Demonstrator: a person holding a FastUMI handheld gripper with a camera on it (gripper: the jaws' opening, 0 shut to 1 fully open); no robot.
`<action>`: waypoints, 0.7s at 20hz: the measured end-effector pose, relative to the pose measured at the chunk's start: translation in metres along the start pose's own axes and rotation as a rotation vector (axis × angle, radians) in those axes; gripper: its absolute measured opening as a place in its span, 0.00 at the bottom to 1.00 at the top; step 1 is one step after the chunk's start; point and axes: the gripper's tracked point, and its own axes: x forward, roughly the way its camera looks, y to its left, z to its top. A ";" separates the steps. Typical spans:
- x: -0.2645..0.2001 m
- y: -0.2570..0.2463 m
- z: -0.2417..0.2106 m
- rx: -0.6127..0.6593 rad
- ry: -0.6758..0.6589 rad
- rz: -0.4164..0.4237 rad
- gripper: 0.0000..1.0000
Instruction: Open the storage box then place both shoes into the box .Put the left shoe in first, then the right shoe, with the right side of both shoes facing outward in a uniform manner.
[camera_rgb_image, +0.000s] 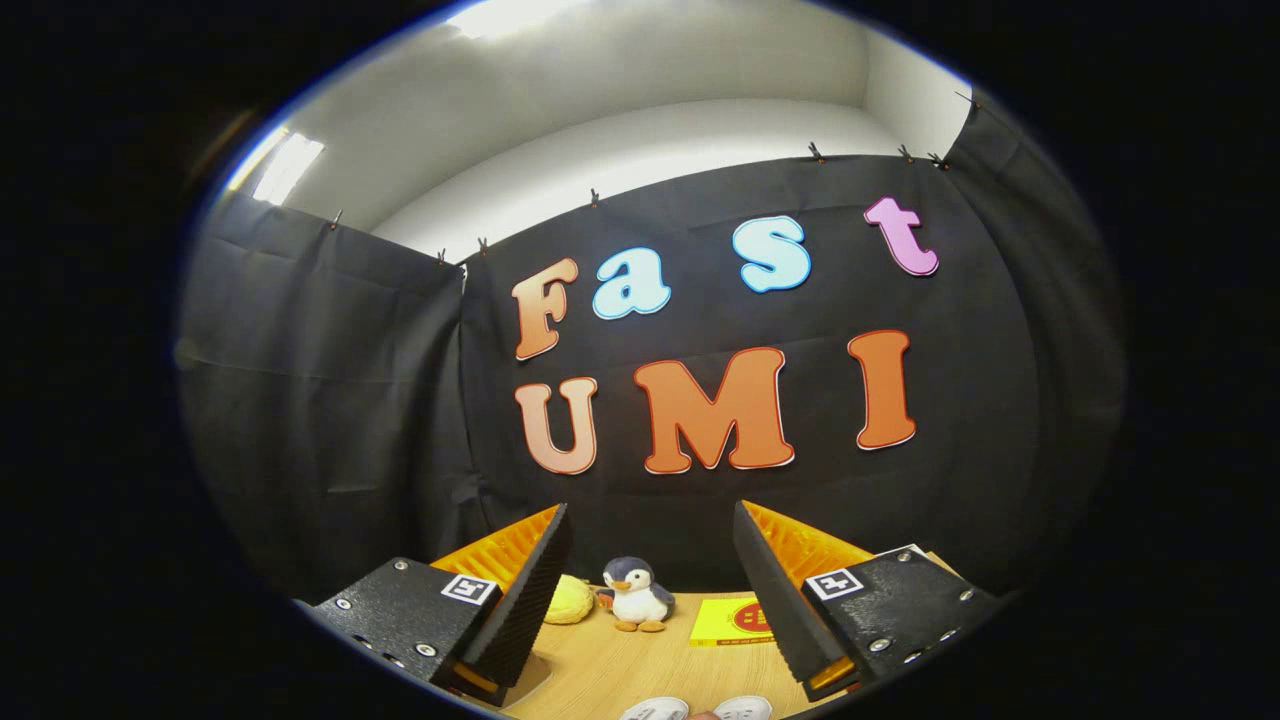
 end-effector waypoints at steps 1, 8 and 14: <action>0.000 0.002 -0.003 -0.002 0.009 0.007 0.97; 0.004 0.013 -0.057 0.020 0.161 0.031 0.97; 0.012 0.053 -0.118 0.100 0.338 0.118 0.96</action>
